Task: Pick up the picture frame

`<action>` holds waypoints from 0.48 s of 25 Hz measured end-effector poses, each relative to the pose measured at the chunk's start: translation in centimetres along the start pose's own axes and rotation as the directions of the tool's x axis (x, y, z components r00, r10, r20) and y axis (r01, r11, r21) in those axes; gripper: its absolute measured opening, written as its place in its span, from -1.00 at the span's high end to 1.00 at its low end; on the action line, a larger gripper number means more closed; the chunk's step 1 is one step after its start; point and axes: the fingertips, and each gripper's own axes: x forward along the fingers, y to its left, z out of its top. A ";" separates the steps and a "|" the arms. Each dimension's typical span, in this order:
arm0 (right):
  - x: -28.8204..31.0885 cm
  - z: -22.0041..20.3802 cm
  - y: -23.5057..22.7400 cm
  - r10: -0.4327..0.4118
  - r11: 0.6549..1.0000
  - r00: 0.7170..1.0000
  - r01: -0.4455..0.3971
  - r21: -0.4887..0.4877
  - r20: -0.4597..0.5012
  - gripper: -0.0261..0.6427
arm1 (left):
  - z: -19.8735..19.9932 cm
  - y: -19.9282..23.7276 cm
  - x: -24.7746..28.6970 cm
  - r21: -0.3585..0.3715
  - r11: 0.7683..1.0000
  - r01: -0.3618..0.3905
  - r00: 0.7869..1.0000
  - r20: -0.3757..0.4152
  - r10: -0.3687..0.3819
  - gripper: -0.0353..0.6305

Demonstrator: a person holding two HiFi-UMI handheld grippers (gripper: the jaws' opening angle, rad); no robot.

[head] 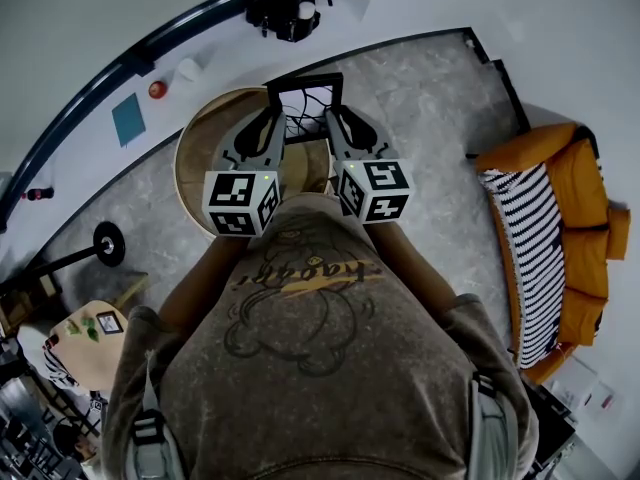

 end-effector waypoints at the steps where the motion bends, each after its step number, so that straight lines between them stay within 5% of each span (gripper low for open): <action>1: 0.0 0.0 0.0 0.000 1.000 1.000 0.000 -0.001 0.000 0.67 | 0.0 0.0 -0.1 -0.001 1.000 -0.001 1.000 0.000 0.001 0.65; 12: 0.0 -0.3 0.6 0.011 1.000 1.000 -0.011 0.000 -0.004 0.67 | -0.1 0.3 -0.4 -0.005 1.000 -0.006 1.000 -0.006 0.006 0.65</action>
